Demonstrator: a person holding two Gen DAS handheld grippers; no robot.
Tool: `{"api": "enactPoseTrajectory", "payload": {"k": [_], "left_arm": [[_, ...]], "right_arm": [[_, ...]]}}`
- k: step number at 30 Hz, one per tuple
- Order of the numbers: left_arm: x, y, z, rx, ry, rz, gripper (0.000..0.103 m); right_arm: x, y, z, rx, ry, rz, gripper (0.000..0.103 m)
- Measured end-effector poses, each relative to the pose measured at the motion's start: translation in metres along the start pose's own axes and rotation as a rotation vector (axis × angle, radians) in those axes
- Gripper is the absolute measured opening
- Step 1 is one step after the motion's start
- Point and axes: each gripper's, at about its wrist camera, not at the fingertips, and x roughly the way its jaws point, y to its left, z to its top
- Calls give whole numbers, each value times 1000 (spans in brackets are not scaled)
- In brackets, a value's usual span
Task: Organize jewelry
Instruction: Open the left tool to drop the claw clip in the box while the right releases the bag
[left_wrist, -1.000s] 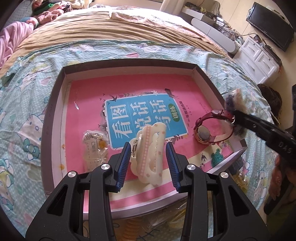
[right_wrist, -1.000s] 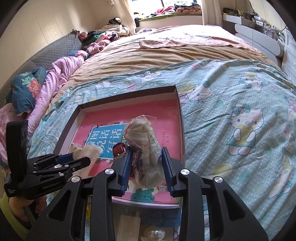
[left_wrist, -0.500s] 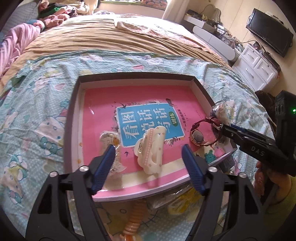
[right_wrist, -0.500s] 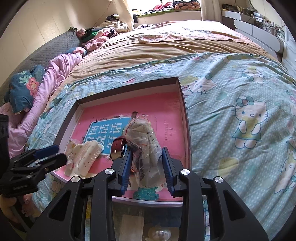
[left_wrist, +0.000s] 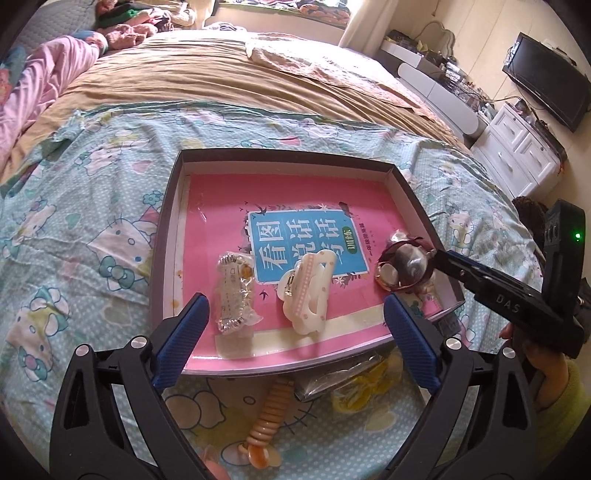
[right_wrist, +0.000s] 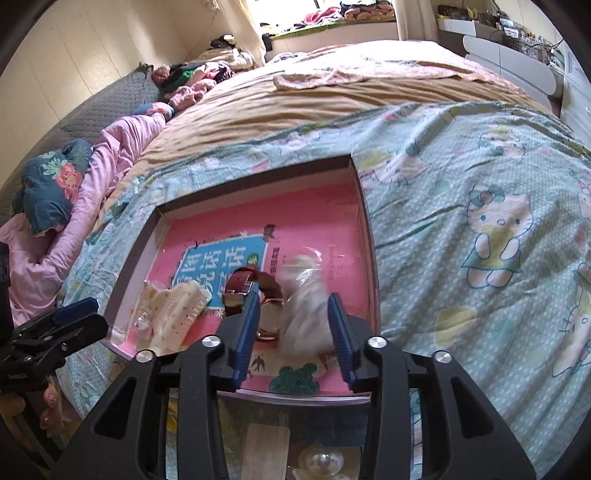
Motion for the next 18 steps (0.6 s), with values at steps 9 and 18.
{"api": "enactPoseTrajectory", "payload": {"k": [9, 18], "left_arm": [[-12, 0, -2, -8, -21, -2, 89], [-27, -1, -1, -2, -52, -3, 89]], "right_arm": [[-18, 0, 4, 23, -47, 23, 61], [-38, 8, 8, 3, -98, 31, 74]]}}
